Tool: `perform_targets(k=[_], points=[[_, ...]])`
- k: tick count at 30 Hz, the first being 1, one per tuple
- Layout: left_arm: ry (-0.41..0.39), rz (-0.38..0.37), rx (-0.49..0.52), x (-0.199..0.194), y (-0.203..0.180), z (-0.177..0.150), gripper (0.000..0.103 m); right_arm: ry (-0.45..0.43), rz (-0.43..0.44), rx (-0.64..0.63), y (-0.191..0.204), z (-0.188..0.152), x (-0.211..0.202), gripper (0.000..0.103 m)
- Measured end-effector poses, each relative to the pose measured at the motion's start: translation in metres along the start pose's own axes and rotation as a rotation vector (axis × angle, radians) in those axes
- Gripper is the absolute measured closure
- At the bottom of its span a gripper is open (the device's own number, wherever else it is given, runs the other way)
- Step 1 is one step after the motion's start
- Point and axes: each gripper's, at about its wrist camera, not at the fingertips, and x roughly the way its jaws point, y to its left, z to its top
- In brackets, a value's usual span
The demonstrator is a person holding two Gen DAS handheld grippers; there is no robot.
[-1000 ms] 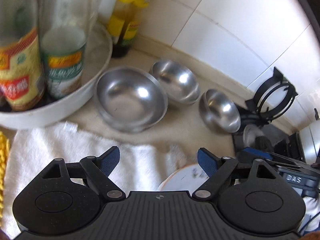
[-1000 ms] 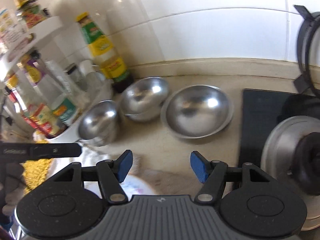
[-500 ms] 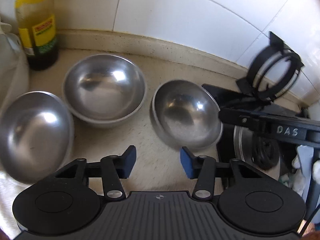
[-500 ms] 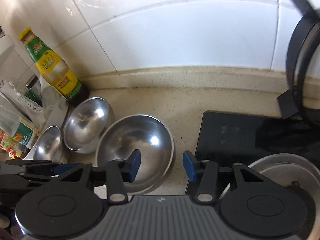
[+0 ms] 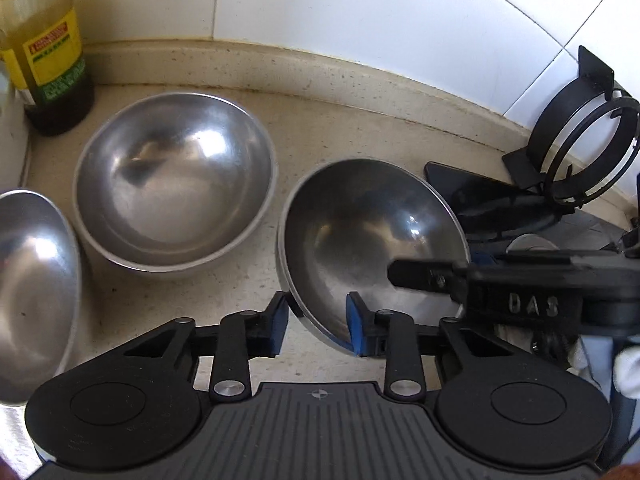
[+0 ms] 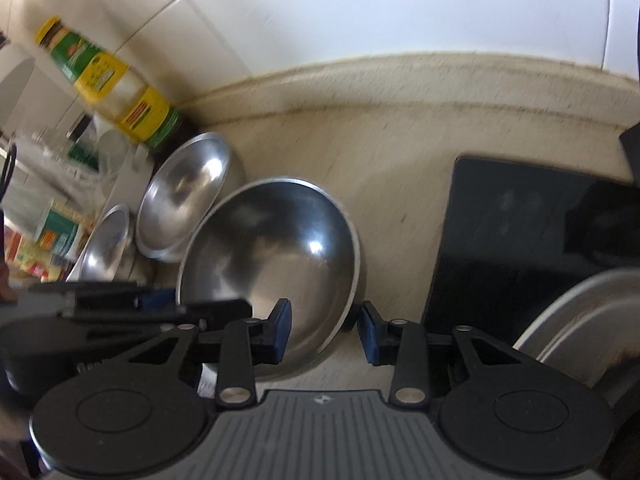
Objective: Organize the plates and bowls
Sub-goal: 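Move both grippers to a steel bowl and grasp its rim, then lift the steel bowl with both grippers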
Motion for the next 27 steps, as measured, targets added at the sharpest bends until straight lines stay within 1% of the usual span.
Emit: perform_targets(k=[3, 4, 6, 9, 12, 15, 18, 21, 25, 27], points=[[0.000, 0.005, 0.014, -0.010, 0.004, -0.006, 0.065, 0.026, 0.024, -0.020, 0.011, -0.012, -0.004, 0.064], [-0.002, 0.007, 0.027, -0.014, 0.005, -0.010, 0.064, 0.035, 0.027, -0.025, 0.015, -0.016, -0.005, 0.064], [0.003, 0.004, 0.038, -0.022, 0.008, -0.017, 0.063, 0.048, 0.032, -0.027, 0.021, -0.022, -0.006, 0.064], [0.019, -0.005, 0.031, -0.032, 0.014, -0.029, 0.063, 0.053, 0.016, -0.058, 0.029, -0.028, -0.004, 0.064], [0.026, -0.013, 0.027, -0.035, 0.019, -0.036, 0.063, 0.063, 0.019, -0.055, 0.034, -0.031, 0.000, 0.063], [0.029, -0.001, 0.010, -0.035, 0.023, -0.040, 0.065, 0.057, 0.024, -0.068, 0.038, -0.030, -0.001, 0.063], [0.024, 0.004, 0.009, -0.039, 0.024, -0.045, 0.063, 0.056, 0.032, -0.072, 0.040, -0.031, -0.003, 0.063], [0.021, 0.005, -0.001, -0.042, 0.026, -0.046, 0.063, 0.070, 0.038, -0.075, 0.042, -0.034, -0.003, 0.063], [0.024, 0.008, -0.005, -0.043, 0.030, -0.048, 0.064, 0.071, 0.035, -0.082, 0.042, -0.034, -0.002, 0.062], [0.029, 0.005, -0.007, -0.042, 0.032, -0.049, 0.064, 0.067, 0.023, -0.075, 0.040, -0.032, -0.008, 0.061]])
